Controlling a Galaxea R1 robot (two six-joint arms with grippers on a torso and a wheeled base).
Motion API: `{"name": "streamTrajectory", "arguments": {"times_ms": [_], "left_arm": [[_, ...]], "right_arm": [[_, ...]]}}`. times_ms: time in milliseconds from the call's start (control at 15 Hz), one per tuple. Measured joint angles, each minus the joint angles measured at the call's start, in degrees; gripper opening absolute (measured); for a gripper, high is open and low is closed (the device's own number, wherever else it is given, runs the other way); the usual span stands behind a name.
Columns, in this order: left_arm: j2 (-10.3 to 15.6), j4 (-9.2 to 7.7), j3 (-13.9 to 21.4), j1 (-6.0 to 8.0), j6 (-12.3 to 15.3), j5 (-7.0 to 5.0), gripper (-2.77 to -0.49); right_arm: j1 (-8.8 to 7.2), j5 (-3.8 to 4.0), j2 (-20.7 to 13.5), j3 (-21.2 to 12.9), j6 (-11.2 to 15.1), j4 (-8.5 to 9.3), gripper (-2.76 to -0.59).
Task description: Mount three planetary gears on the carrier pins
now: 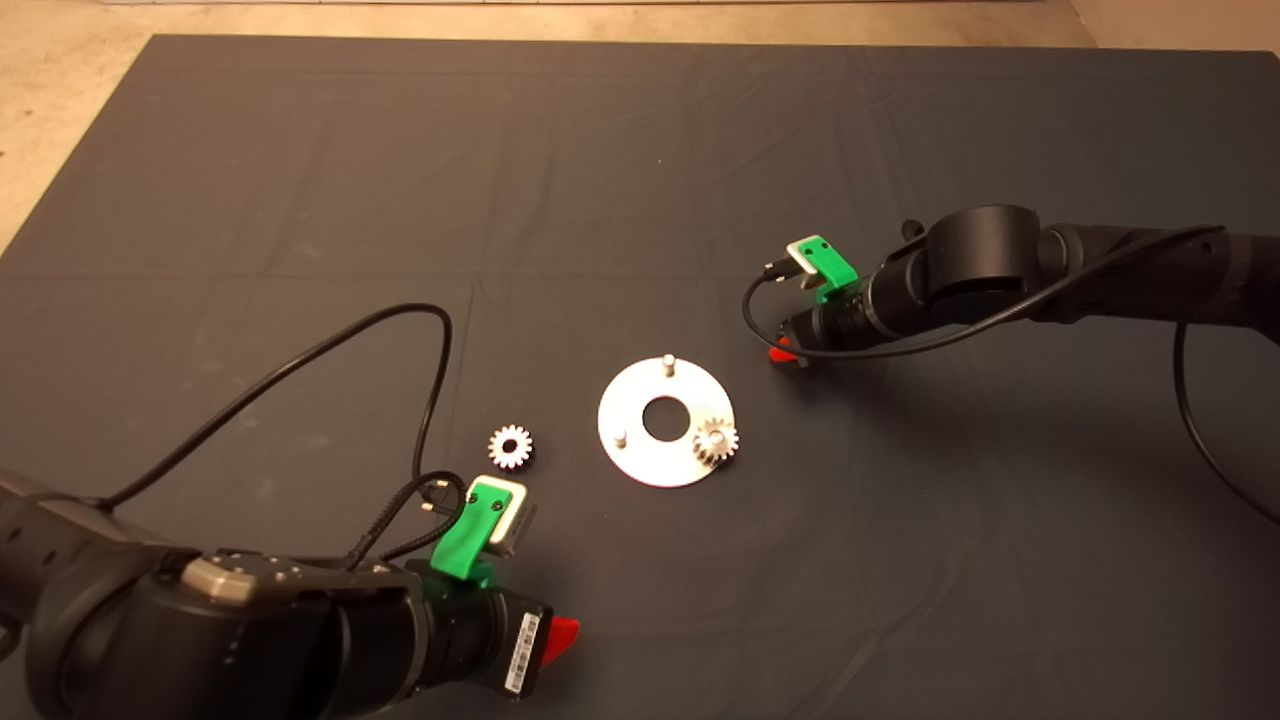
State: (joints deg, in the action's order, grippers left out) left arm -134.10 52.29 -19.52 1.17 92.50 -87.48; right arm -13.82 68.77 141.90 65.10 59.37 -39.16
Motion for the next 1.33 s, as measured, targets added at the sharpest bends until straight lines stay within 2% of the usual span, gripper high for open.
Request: {"name": "streamTrajectory", "arguments": {"times_ms": [133, 333, 600, 1333], "left_arm": [[0.00, -0.02, 0.00, 0.01, 0.00, 0.00, -1.34], [0.00, -0.02, 0.00, -0.02, 0.00, 0.00, -1.34], [0.00, 0.00, 0.00, 0.01, 0.00, 0.00, -1.34], [0.02, 0.00, 0.00, 0.01, 0.02, 0.00, -1.34]], "right_arm": [[0.00, 0.00, -0.02, 0.09, 0.00, 0.00, -1.90], [0.00, 0.00, -0.02, 0.11, -1.34, 0.00, -1.98], [0.00, 0.16, -0.13, 0.13, -2.12, -0.01, -2.20], [-0.01, 0.20, -0.20, 0.11, -2.16, -0.01, -2.33]]}}
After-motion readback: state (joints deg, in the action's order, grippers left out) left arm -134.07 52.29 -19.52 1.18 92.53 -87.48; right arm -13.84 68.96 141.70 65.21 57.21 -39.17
